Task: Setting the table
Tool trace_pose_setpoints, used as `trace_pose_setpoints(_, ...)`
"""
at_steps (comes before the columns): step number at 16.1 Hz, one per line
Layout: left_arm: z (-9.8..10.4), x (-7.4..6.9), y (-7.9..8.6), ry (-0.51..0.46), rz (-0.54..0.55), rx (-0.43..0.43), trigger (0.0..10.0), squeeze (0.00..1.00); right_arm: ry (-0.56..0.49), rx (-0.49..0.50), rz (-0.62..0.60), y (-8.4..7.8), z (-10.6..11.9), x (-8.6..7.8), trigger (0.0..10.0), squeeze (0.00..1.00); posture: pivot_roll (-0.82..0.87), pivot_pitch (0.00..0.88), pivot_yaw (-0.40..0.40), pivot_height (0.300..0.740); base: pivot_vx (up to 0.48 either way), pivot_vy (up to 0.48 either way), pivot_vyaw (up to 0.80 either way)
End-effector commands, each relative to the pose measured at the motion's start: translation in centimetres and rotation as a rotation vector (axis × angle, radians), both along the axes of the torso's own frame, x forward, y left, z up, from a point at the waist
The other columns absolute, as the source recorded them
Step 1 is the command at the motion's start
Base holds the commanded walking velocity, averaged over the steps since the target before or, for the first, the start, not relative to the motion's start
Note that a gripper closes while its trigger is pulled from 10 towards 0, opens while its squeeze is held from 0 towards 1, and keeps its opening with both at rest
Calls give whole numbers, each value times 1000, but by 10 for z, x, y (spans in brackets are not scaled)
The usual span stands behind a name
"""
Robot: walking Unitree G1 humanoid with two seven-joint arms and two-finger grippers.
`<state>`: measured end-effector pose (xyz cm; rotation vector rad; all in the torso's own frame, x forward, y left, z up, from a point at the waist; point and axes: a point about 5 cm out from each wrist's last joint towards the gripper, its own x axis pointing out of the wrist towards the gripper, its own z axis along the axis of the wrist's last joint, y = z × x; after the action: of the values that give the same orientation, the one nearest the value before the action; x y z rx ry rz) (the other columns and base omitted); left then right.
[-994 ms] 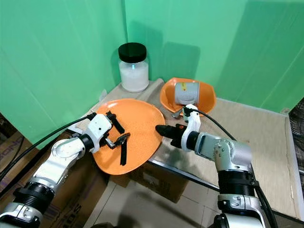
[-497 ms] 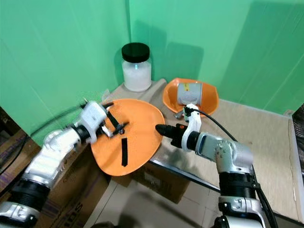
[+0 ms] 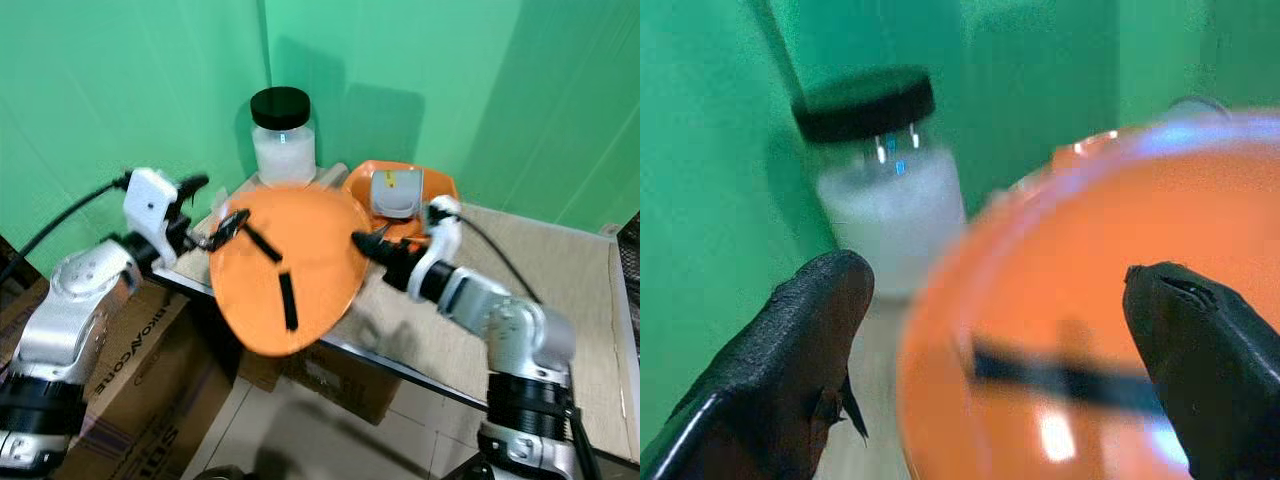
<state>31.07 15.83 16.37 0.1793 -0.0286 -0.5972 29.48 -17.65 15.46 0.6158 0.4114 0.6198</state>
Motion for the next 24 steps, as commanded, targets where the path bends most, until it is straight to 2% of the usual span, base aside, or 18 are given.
trace_pose_setpoints(1,3,-2,1,3,-11,-20,10000,1000,-71,47,16,0,14,-1,0,0,22,0,82,740,0,0,0)
trace_pose_setpoints(4,5,-6,5,33,9,-164,10000,1000,-138,76,4,-5,27,-1,0,0,27,0,74,740,0,0,0)
trace_pose_setpoints(5,6,-8,4,92,-16,-302,10000,396,-178,114,2,-8,33,-1,0,0,33,0,70,740,0,0,0)
trace_pose_setpoints(6,3,-9,4,162,-43,-425,10000,0,-222,155,5,-9,40,-2,0,0,34,0,69,740,0,0,0)
trace_pose_setpoints(7,2,-8,4,173,-41,-447,10000,0,-231,162,7,-10,42,-3,0,0,34,0,70,740,0,0,0)
trace_pose_setpoints(8,-2,-4,10,217,-11,-534,10000,0,-269,195,12,-10,47,-5,0,0,30,0,76,740,0,0,0)
trace_pose_setpoints(9,-3,-3,12,226,-3,-548,10000,0,-282,211,12,-11,49,-6,0,0,30,0,76,740,0,0,0)
trace_pose_setpoints(12,-3,-8,12,297,-81,-635,10000,0,-343,279,32,-13,58,-13,0,0,20,0,92,740,0,0,0)
trace_pose_setpoints(13,-3,-10,9,313,-110,-641,2000,0,-347,284,33,-13,58,-14,0,0,20,0,92,740,0,0,0)
trace_pose_setpoints(14,-3,-12,7,325,-133,-651,0,0,-347,284,31,-13,58,-15,0,0,20,0,93,740,0,0,0)
trace_pose_setpoints(17,2,-18,4,323,-194,-690,0,0,-342,288,27,-13,57,-15,0,0,21,0,94,740,0,0,0)
trace_pose_setpoints(24,14,-20,7,271,-217,-778,0,0,-330,290,13,-14,55,-13,0,0,27,0,89,740,0,0,0)
